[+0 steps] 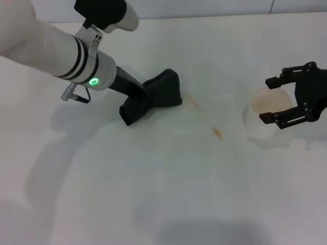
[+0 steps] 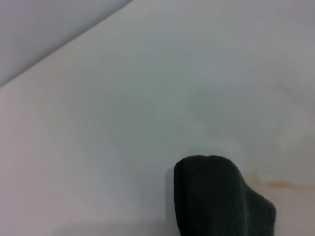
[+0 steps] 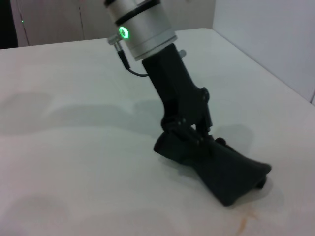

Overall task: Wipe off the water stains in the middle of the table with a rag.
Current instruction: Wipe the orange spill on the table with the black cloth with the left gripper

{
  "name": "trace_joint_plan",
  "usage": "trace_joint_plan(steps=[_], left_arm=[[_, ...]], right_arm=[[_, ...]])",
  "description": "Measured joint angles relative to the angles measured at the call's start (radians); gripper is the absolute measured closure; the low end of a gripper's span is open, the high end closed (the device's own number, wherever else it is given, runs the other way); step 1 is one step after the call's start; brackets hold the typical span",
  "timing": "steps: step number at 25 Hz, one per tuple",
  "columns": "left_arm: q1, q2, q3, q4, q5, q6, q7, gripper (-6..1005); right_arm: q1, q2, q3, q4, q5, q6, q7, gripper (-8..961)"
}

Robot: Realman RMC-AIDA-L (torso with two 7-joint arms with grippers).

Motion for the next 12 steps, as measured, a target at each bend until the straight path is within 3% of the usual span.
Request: trace_joint_plan(steps=[9,12], left_arm=[[-0.113,-0.008,0.016,-0.189,-0.102,-0.066,0.114,902],[-0.122,-0.008,0.076,-0.193,-0.172,-0.032,0.142,902]], right_arm=[[0.003,0.002,-0.016,0.018,0.012,0.019,-0.012,112],[0.003,0.001,-0.020,0.021,0.016,0.027,-0.014,112]])
